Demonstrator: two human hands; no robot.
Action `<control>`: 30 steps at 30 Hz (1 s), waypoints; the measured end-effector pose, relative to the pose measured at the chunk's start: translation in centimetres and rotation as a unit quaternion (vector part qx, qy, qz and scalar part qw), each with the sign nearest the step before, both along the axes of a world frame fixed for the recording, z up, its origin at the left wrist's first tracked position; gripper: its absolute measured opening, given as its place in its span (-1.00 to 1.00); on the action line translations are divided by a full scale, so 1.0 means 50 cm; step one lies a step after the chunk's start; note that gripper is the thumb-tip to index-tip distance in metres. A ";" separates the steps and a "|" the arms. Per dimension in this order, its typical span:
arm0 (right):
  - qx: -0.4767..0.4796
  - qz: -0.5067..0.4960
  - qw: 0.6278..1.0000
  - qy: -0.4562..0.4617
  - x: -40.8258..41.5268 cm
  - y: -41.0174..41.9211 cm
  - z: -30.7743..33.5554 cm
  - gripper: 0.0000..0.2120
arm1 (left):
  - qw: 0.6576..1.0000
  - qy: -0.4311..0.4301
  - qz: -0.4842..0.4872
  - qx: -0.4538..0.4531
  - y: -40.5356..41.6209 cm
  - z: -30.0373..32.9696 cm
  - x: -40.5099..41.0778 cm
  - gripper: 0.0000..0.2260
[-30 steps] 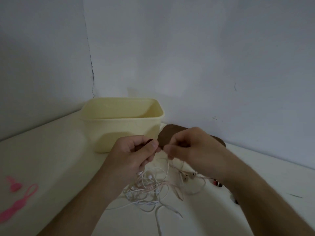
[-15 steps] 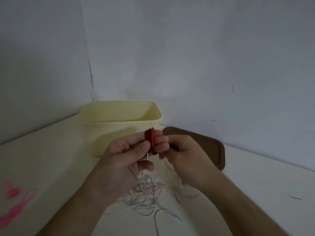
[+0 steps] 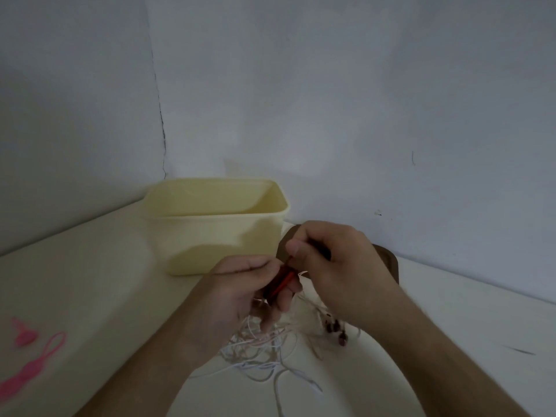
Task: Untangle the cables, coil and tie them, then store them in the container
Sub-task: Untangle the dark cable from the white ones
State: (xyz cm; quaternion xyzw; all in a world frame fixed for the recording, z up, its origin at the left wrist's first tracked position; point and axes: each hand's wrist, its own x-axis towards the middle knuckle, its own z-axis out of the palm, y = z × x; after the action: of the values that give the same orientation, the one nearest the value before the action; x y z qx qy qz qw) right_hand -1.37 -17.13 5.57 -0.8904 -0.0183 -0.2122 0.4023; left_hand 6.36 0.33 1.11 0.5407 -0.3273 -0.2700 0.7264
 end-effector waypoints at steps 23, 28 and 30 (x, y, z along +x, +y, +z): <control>-0.041 0.020 0.999 -0.021 -0.004 0.011 0.000 -0.81 | 0.998 -0.027 0.050 0.024 0.000 -0.001 0.002 -0.72; 0.012 -0.001 0.999 -0.047 0.014 0.003 -0.024 -0.79 | 0.996 0.058 0.057 -0.041 0.000 0.012 -0.009 -0.77; 0.005 -0.015 1.000 -0.014 0.018 0.001 -0.029 -0.76 | 0.994 0.061 0.080 -0.049 0.001 0.013 -0.006 -0.72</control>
State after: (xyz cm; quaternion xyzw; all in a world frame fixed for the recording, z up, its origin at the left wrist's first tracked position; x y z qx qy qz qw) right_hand -0.46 -17.10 4.13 -0.8857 -0.0093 -0.2307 0.4028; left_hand 6.04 0.37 1.76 0.5112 -0.2515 -0.2269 0.7899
